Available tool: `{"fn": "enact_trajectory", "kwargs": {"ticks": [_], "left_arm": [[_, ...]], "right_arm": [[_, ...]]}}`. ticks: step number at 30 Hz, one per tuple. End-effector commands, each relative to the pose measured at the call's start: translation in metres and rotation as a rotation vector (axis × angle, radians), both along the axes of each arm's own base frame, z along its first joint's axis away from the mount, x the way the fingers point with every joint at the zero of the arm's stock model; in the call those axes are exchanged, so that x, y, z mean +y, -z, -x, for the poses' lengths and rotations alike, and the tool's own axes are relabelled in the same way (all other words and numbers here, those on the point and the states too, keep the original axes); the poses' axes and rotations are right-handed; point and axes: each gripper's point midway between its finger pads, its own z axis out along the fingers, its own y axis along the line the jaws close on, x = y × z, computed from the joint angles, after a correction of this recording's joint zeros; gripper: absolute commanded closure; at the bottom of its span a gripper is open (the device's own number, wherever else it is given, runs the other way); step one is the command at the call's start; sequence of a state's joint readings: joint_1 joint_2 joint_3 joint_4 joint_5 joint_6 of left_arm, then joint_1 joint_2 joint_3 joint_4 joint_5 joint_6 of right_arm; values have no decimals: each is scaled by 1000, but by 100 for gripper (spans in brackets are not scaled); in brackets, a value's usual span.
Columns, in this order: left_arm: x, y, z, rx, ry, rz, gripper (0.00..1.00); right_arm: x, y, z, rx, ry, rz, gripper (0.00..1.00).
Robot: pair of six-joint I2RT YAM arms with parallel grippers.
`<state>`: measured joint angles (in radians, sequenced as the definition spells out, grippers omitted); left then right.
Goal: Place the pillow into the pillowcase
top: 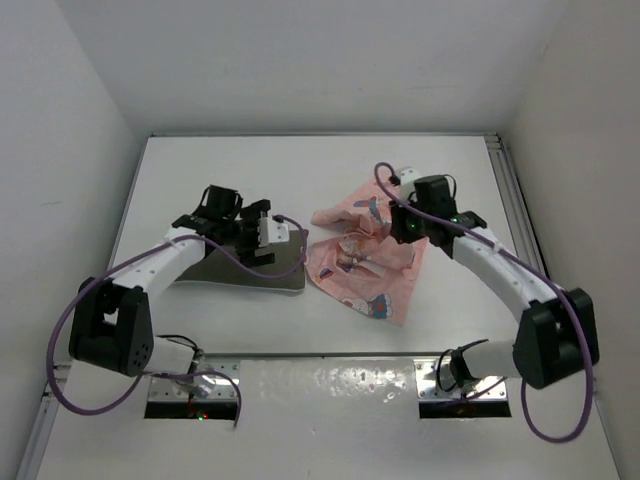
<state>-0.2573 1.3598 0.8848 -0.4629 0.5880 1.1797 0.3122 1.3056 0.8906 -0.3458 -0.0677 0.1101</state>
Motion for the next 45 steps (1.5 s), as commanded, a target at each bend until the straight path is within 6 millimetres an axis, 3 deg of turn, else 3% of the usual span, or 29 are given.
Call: {"fn": "enact_trajectory", "kwargs": {"ticks": [1, 3, 4, 8, 12, 13, 14, 16, 17, 18, 19, 20, 22, 23, 25, 26, 28, 31, 34, 40, 45], "left_arm": [[41, 27, -21, -126, 95, -260, 0], [56, 49, -9, -104, 213, -385, 0], [58, 58, 0, -55, 232, -398, 0], [60, 81, 5, 20, 213, -397, 0], [59, 93, 3, -8, 190, -384, 1], [58, 94, 3, -17, 193, -381, 6], [58, 99, 7, -5, 195, -379, 14], [58, 101, 12, 8, 199, -370, 50], [58, 102, 15, 17, 201, -363, 71], [56, 101, 17, 24, 199, -347, 100], [55, 97, 19, 24, 193, -338, 100], [54, 94, 20, 29, 194, -327, 100], [55, 86, 22, 45, 187, -320, 100], [55, 74, 13, 33, 158, -306, 100], [59, 59, 10, 43, 131, -287, 100], [61, 41, -2, 11, 114, -266, 100], [63, 20, -5, 8, 101, -236, 100], [58, -32, -23, -65, 78, -162, 100], [51, -62, -21, -98, 104, -112, 100], [30, -94, -2, -111, 188, -27, 100], [-8, -115, 17, -100, 295, 89, 100]], "right_arm": [[23, 14, -6, 22, -177, 94, 66], [36, 26, -11, 40, -242, 130, 45], [39, 30, -13, 43, -263, 142, 43], [55, 52, -15, 78, -303, 140, 41], [60, 78, -8, 146, -319, 152, 45], [62, 87, -6, 162, -318, 156, 45], [60, 92, -5, 172, -312, 159, 46], [59, 103, -7, 185, -287, 170, 46], [57, 106, -8, 183, -271, 179, 51], [56, 108, -13, 170, -251, 186, 56], [54, 110, -16, 166, -222, 195, 62], [53, 108, -21, 154, -208, 195, 77], [58, 100, -28, 123, -207, 185, 90], [61, 90, -34, 103, -180, 158, 99], [65, 79, -37, 79, -183, 144, 100], [70, 65, -41, 48, -192, 126, 100], [76, 50, -42, 22, -205, 107, 100], [85, 21, -46, -32, -202, 54, 100], [86, -5, -59, -87, -134, -21, 100], [91, -34, -90, -133, 0, -196, 100], [96, -36, -119, -120, 98, -288, 100]]}}
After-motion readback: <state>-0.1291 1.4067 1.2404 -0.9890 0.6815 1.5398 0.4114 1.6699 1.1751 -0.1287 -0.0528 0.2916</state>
